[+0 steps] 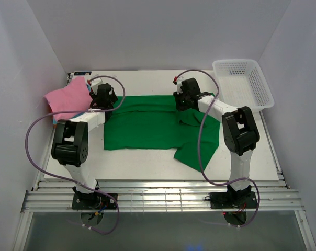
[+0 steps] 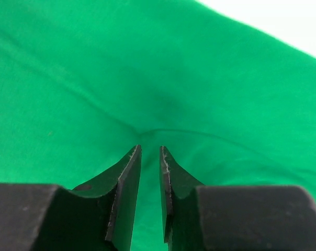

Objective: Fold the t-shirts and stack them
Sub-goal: Fold the tshirt

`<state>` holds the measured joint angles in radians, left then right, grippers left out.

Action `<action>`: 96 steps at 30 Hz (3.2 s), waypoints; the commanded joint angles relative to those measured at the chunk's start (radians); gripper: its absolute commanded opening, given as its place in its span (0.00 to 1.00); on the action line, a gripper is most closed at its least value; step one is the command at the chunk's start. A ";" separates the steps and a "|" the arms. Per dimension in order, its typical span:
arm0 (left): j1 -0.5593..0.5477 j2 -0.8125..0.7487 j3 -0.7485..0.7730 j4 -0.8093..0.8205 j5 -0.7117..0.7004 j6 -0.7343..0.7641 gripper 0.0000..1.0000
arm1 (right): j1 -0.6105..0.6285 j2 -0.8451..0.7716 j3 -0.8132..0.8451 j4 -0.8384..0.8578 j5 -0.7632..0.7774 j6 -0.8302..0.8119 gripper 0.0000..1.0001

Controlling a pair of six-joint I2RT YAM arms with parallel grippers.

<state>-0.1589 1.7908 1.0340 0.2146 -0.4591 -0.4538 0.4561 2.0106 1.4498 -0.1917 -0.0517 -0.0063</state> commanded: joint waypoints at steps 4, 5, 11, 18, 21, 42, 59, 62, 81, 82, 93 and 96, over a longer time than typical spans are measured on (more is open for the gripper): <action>0.002 0.040 0.165 -0.009 0.039 0.032 0.62 | -0.075 -0.007 0.092 -0.038 0.101 0.037 0.27; 0.002 0.062 0.185 -0.027 0.043 0.029 0.58 | -0.082 -0.001 0.110 -0.055 0.107 0.042 0.27; 0.002 0.218 0.316 -0.142 0.077 0.004 0.39 | -0.140 0.050 0.149 -0.118 0.205 0.062 0.26; 0.002 0.318 0.385 -0.188 0.120 -0.011 0.30 | -0.209 0.102 0.181 -0.146 0.208 0.080 0.24; 0.002 0.355 0.431 -0.240 0.126 -0.019 0.29 | -0.227 0.138 0.221 -0.172 0.225 0.083 0.23; 0.015 0.495 0.613 -0.382 0.083 -0.052 0.27 | -0.315 0.422 0.550 -0.405 0.138 0.120 0.23; 0.033 0.644 0.888 -0.391 0.085 0.015 0.26 | -0.376 0.505 0.735 -0.309 -0.030 0.074 0.27; 0.032 0.615 0.879 -0.324 0.065 0.070 0.31 | -0.376 0.450 0.698 -0.218 -0.043 0.055 0.28; -0.111 -0.068 0.437 -0.317 -0.036 0.063 0.73 | -0.360 -0.462 0.057 0.042 -0.053 0.069 0.43; -0.114 -0.099 0.373 -0.346 -0.021 0.022 0.73 | -0.350 -0.496 0.008 0.029 -0.048 0.068 0.43; -0.183 -0.330 -0.178 -0.472 -0.055 -0.191 0.68 | -0.081 -0.892 -0.551 -0.034 0.188 0.169 0.41; -0.191 -0.358 -0.232 -0.501 -0.070 -0.195 0.67 | 0.019 -0.901 -0.591 -0.112 0.305 0.209 0.40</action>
<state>-0.3420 1.5181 0.8066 -0.2707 -0.4866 -0.6056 0.4023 1.1629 0.8574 -0.2699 0.0963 0.1497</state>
